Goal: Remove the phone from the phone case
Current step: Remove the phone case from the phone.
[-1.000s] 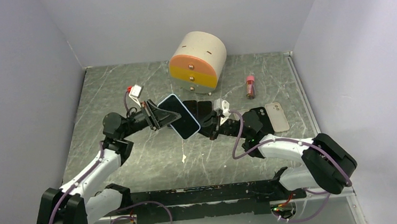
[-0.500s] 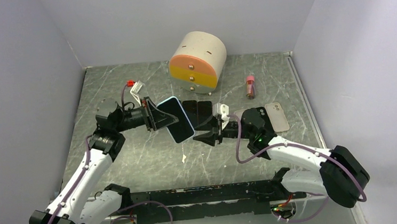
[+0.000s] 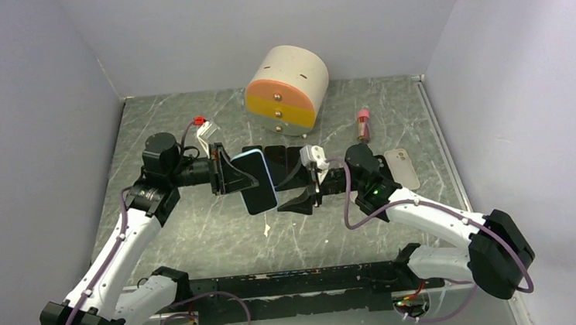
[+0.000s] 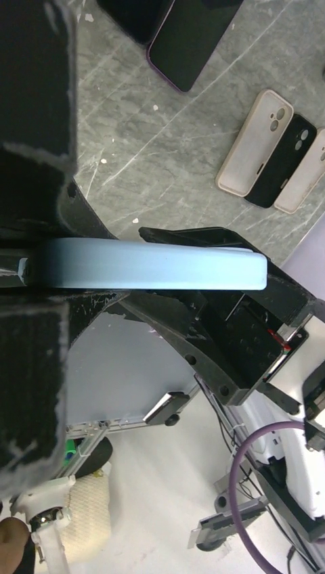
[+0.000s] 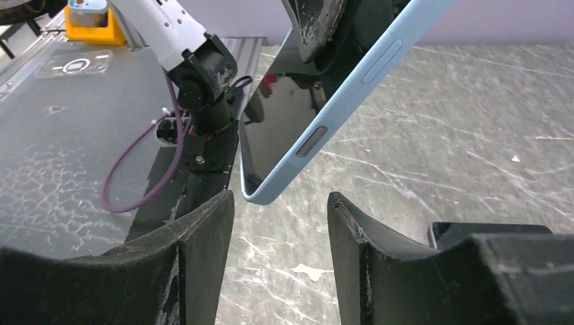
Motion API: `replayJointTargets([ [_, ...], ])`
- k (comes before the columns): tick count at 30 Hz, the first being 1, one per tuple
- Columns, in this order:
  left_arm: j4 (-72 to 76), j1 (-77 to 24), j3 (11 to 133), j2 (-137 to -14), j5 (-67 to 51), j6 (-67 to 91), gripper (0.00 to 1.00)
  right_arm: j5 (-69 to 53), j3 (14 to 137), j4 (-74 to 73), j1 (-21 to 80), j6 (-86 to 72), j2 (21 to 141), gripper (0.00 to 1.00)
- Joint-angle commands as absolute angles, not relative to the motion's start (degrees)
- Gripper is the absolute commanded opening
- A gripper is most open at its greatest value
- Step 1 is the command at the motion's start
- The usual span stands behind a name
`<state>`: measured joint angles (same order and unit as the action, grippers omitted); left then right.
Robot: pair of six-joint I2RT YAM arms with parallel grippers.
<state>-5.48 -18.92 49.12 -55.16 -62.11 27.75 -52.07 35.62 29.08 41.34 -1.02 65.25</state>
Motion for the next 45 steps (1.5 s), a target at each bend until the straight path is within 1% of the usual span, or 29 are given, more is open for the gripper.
replayJointTargets([
  [1, -6.05, -18.72, 53.19, -55.06, -65.78, 23.13, 0.02, -57.36, 39.58, 29.96, 41.22, -2.79, 66.96, 0.56],
  [5, -6.27, -18.71, 53.12, -55.35, -65.92, 22.6, 0.03, -57.85, 40.61, 28.84, 41.59, -2.1, 67.57, 0.53],
  [11, -3.47, -18.7, 52.63, -55.46, -66.83, 24.53, 0.03, -59.1, 42.79, 25.02, 41.97, 0.7, 69.49, 0.44],
  [16, -1.25, -18.72, 51.59, -55.42, -67.58, 26.36, 0.02, -60.17, 44.14, 22.61, 42.32, 3.17, 71.35, 0.39],
  [20, -1.76, -18.72, 51.92, -55.72, -67.9, 26.96, 0.02, -60.35, 45.74, 16.27, 42.63, 9.53, 71.93, 0.24],
  [24, -3.56, -18.72, 53.2, -56.98, -68.92, 27.31, 0.03, -59.54, 45.97, 11.32, 42.75, 17.03, 71.4, 0.01],
  [25, -3.31, -18.72, 53.3, -57.34, -69.82, 27.74, 0.03, -58.88, 45.97, 10.6, 42.75, 18.06, 71.37, 0.0],
  [28, -3.53, -18.7, 53.28, -57.74, -71.03, 28.09, 0.02, -58.1, 46.63, 9.28, 42.76, 20.04, 71.26, 0.0],
  [34, 2.57, -18.72, 51.28, -57.78, -74.85, 32.97, 0.03, -54.79, 47.92, 8.53, 42.73, 22.73, 72.54, 0.0],
  [43, 0.13, -18.72, 51.19, -57.15, -75.17, 31.49, 0.03, -51.86, 49.44, 8.23, 42.63, 25.0, 72.52, 0.0],
  [45, -4.73, -18.72, 51.9, -57.05, -73.85, 28.33, 0.03, -52.21, 49.76, 7.51, 42.63, 24.62, 72.48, 0.0],
])
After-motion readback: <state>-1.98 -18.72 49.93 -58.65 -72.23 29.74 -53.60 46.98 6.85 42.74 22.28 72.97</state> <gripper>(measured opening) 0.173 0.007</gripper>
